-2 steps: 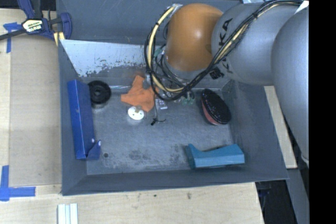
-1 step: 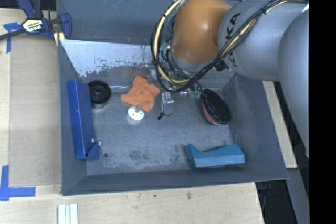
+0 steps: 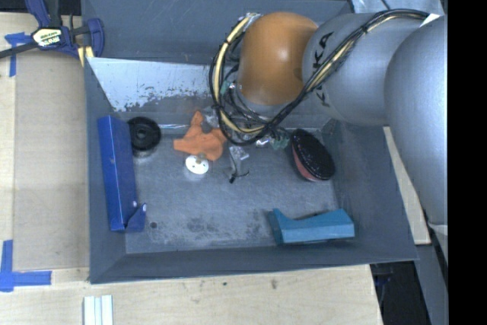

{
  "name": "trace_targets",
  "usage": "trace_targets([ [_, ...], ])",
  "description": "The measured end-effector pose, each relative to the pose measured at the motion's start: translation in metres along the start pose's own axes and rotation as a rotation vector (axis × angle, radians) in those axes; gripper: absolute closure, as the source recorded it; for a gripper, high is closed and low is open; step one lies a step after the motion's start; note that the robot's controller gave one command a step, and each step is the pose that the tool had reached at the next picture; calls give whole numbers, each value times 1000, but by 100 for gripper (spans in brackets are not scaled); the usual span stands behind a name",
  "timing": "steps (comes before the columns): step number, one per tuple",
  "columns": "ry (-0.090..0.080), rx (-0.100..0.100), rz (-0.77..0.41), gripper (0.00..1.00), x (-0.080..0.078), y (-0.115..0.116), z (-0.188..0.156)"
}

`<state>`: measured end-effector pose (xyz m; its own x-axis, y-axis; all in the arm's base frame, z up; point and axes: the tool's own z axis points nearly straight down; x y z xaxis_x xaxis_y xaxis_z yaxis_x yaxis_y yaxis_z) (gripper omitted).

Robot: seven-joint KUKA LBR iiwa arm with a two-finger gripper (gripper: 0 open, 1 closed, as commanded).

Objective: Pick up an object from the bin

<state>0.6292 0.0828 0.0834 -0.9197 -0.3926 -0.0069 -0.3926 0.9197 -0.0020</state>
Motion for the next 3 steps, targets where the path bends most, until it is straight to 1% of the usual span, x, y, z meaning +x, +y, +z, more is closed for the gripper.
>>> trace_targets([
  [1,-3,-2,102,100,1,1,11],
  [2,-3,-2,102,100,1,1,11],
  [3,2,-2,102,100,2,1,7],
])
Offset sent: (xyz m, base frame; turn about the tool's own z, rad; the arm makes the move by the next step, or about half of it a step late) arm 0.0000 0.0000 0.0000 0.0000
